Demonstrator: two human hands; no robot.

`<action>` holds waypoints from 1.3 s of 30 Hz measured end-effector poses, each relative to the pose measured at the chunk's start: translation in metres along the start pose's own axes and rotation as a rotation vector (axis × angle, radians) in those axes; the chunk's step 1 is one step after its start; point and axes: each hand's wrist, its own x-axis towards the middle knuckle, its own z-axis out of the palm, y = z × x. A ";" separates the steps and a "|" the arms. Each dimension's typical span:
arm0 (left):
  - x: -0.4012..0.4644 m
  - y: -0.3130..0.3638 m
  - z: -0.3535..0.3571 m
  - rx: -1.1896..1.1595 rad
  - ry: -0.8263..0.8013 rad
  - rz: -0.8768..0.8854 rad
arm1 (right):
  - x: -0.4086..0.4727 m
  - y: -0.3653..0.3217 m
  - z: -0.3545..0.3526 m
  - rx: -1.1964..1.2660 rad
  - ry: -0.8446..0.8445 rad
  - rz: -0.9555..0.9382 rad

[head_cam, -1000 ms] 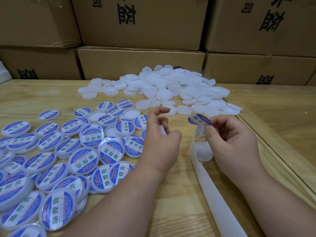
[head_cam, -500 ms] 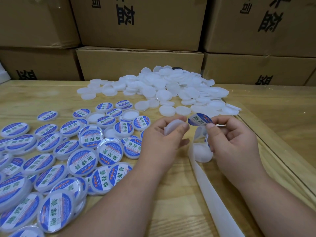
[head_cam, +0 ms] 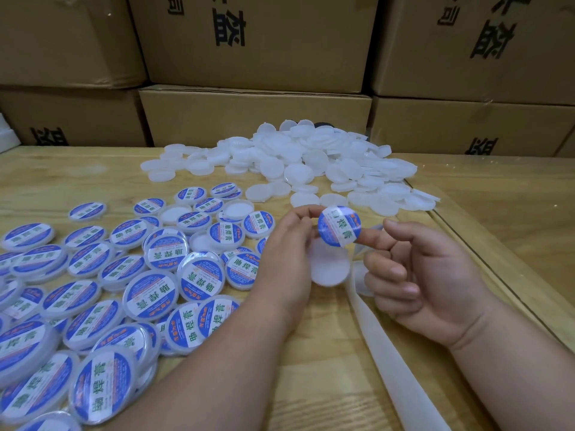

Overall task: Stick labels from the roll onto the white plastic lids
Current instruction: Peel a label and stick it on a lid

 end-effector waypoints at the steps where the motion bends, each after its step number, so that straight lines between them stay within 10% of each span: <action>1: 0.000 -0.001 0.000 0.037 0.000 -0.021 | 0.000 0.000 0.000 0.004 -0.014 0.013; 12: 0.001 -0.010 0.004 0.252 0.019 0.004 | 0.007 0.018 0.007 -0.342 0.184 -0.482; 26: -0.005 -0.009 0.007 0.551 -0.070 0.017 | 0.004 0.029 0.005 -0.635 0.107 -0.598; 39: -0.022 0.057 0.002 1.557 -0.859 -0.309 | 0.007 0.025 0.003 -0.570 0.329 -0.698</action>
